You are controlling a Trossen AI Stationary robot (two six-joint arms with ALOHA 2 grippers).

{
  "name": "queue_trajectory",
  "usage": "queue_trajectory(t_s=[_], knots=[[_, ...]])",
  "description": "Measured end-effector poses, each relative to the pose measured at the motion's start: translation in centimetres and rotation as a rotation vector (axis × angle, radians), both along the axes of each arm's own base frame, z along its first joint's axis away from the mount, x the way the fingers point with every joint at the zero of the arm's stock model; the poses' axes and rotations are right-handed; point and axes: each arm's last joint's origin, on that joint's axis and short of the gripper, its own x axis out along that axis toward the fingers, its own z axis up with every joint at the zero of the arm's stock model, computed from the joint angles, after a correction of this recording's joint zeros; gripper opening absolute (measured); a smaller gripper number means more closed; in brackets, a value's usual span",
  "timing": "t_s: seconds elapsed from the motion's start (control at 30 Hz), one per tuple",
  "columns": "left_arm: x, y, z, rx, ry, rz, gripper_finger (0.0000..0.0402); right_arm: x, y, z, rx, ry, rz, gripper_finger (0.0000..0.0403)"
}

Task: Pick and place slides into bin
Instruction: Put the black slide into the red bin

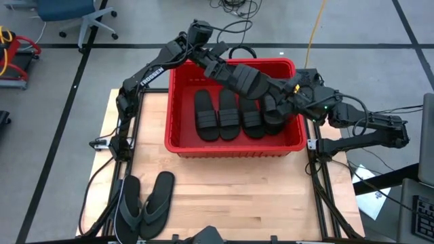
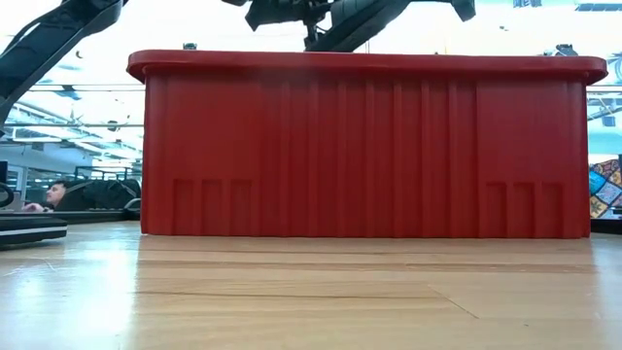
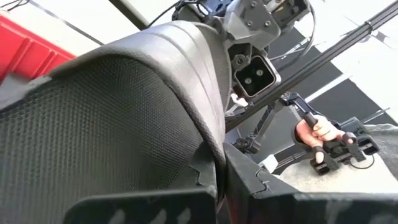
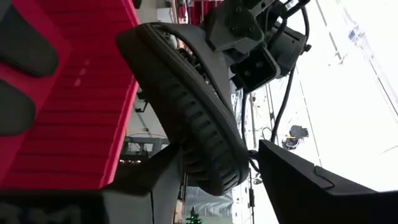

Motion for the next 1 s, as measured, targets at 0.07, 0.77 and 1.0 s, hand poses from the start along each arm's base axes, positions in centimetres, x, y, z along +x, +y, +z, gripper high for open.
queue_trajectory(t_s=[0.07,0.77,1.0], knots=[[0.0,0.0,0.0,-0.004,0.002,0.001,0.0,0.0,0.0,0.0,-0.003,0.004,0.002,0.0189],[-0.1,0.3,-0.2,-0.005,0.038,0.067,0.0024,1.8,-0.2,-2.4,0.137,0.096,-0.092,0.0041],[-0.4,1.3,-0.6,0.027,0.046,0.123,0.0087,0.5,0.3,-2.8,0.258,0.133,-0.175,0.0039]])
